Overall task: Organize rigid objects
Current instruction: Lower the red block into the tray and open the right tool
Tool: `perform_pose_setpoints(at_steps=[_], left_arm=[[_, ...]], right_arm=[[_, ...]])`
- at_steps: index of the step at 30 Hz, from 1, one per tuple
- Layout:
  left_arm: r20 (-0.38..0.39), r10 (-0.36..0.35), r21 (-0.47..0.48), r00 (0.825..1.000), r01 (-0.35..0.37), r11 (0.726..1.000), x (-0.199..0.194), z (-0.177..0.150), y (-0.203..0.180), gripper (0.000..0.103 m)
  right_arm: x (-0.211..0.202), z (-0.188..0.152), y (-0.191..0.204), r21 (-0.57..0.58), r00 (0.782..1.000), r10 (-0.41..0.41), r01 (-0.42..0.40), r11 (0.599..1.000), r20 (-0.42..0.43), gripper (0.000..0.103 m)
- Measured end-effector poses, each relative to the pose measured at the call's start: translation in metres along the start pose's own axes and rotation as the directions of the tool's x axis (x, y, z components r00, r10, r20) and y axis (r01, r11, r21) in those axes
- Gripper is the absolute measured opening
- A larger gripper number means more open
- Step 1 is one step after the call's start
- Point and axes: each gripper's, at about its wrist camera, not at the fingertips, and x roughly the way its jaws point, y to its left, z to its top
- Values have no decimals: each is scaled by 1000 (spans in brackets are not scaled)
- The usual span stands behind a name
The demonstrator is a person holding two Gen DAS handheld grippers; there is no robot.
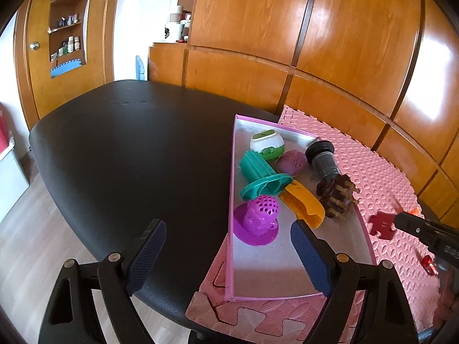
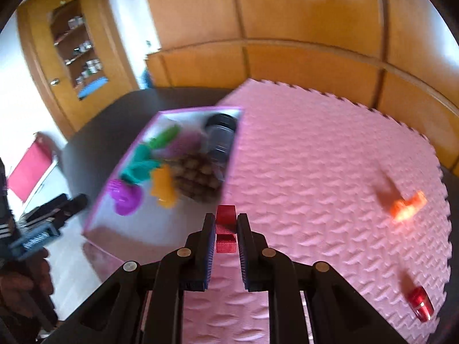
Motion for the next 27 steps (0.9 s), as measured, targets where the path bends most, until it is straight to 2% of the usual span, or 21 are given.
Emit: perform_pose_setpoints(at_steps=[8, 11, 18, 24, 27], left_arm=[[-11, -9, 3, 1000, 9, 1000, 1, -2, -1, 89], [-17, -10, 4, 1000, 10, 1000, 3, -3, -2, 89], [-38, -21, 15, 999, 21, 1000, 8, -8, -5, 89], [-43, -23, 17, 999, 24, 1000, 10, -9, -7, 89], [-43, -22, 20, 999, 22, 1000, 10, -10, -7, 89]], right_arm=[[16, 8, 33, -26, 997, 68, -67, 997, 25, 14], [30, 7, 38, -53, 999, 35, -34, 998, 34, 14], [61, -14, 44, -132, 997, -45, 37, 991, -57, 18], [63, -19, 36, -101, 996, -20, 11, 995, -85, 18], [64, -19, 36, -91, 996, -23, 14, 996, -91, 21]])
